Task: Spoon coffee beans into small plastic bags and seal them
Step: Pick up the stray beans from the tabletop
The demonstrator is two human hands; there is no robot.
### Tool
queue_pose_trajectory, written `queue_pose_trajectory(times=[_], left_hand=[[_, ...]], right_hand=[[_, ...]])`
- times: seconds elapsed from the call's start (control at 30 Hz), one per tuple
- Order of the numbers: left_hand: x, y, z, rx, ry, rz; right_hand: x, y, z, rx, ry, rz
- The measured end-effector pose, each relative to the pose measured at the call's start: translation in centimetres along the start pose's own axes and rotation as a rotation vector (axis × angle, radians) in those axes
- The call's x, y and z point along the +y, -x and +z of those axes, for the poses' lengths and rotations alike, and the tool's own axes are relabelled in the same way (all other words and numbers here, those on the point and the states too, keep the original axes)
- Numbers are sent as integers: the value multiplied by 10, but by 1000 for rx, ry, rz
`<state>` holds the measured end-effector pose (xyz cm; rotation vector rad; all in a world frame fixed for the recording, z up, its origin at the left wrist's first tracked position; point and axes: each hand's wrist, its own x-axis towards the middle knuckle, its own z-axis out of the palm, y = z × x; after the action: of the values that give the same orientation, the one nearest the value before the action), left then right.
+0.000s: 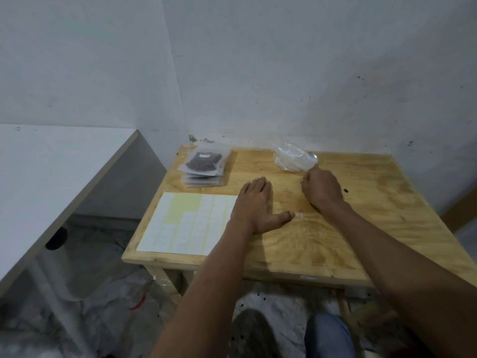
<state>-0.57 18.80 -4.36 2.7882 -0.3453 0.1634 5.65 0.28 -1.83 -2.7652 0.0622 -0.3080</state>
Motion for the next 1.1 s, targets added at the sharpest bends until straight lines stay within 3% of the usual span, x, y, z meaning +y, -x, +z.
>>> queue_pose_trajectory(times=[0.13, 0.23, 0.3, 0.53, 0.67, 0.8, 0.93, 1.1], left_hand=[[0, 0, 0, 2, -14, 7], [-1, 0, 0, -6, -15, 11], [-1, 0, -1, -14, -31, 16], [2, -1, -4, -96, -127, 65], [23, -3, -9, -163, -119, 83], [64, -2, 2, -189, -140, 160], [92, -8, 14, -209, -103, 96], [98, -15, 23, -208, -92, 3]], right_hand=[[0, 1, -19, 48, -341, 159], [5, -6, -44, 15, -881, 579], [16, -7, -56, -29, -1172, 754], [49, 11, -83, 10, -1512, 829], [63, 16, -86, -34, -1420, 785], [76, 21, -84, 81, -949, 701], [87, 25, -73, 109, -515, 433], [82, 26, -59, 49, -250, 299]])
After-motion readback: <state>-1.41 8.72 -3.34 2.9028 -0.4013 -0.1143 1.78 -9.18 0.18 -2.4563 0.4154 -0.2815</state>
